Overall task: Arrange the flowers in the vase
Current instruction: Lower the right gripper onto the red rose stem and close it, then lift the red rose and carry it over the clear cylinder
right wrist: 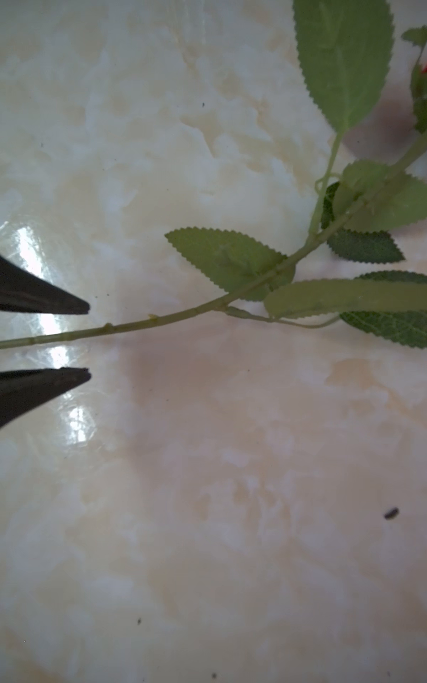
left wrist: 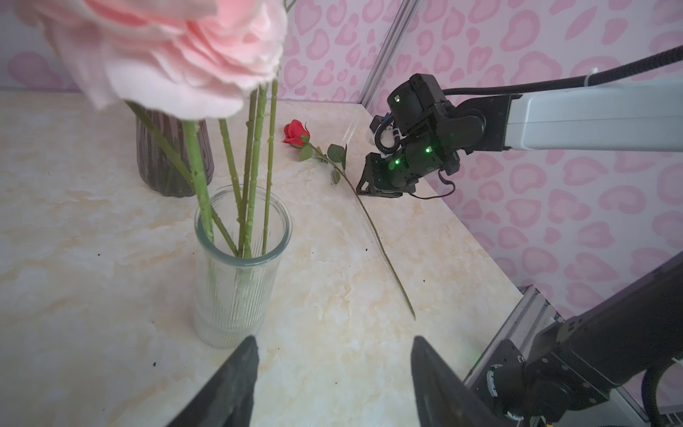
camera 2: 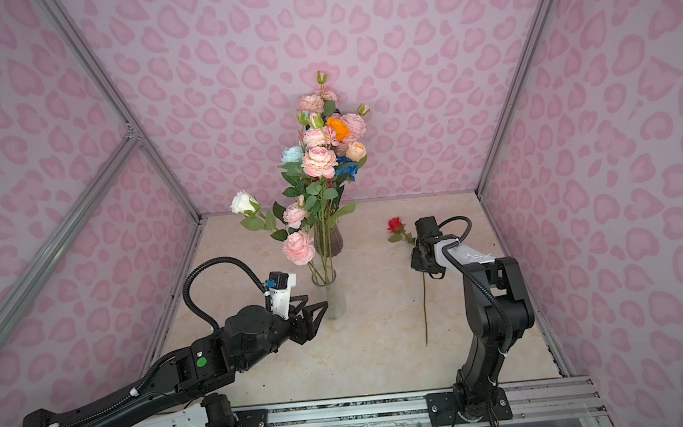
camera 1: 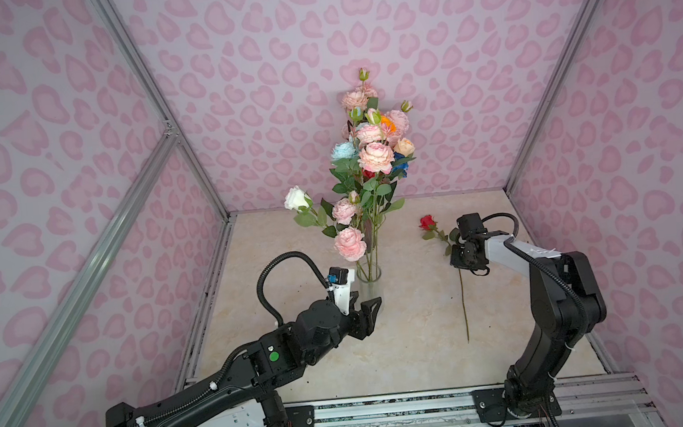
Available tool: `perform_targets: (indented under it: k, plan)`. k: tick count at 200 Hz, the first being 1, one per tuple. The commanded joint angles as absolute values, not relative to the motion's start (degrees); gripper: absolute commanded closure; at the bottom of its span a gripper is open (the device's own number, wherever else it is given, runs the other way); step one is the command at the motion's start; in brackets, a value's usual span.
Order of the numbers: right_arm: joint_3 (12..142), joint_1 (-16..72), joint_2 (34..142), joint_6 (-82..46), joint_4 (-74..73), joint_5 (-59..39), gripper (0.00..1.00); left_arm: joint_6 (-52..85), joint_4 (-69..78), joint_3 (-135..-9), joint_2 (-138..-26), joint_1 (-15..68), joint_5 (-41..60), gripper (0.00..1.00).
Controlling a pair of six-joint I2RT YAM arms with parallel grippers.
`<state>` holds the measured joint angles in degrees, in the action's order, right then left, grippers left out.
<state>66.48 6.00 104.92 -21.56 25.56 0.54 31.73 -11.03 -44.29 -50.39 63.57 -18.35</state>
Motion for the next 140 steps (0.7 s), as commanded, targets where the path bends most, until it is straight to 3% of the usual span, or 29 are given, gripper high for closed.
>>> perform_targets:
  k: [1,35,84,140]
  plan:
    - [68.3,5.8,108.6,-18.9,27.5,0.2,0.75,33.0,-9.1,-44.0,-51.0,63.5,-17.8,0.33]
    - [67.9,5.3,110.3,-19.5,25.6,-2.1,0.79,33.8,-9.1,-44.2,-52.4,63.5,-17.8,0.33]
    - [65.1,5.1,106.2,-21.4,22.6,-2.3,1.0,34.1,-10.0,-44.3,-51.9,63.5,-18.6,0.34]
    - [55.2,5.1,90.0,-25.3,13.3,-4.7,1.0,35.5,-10.3,-41.9,-46.9,63.4,-23.6,0.33]
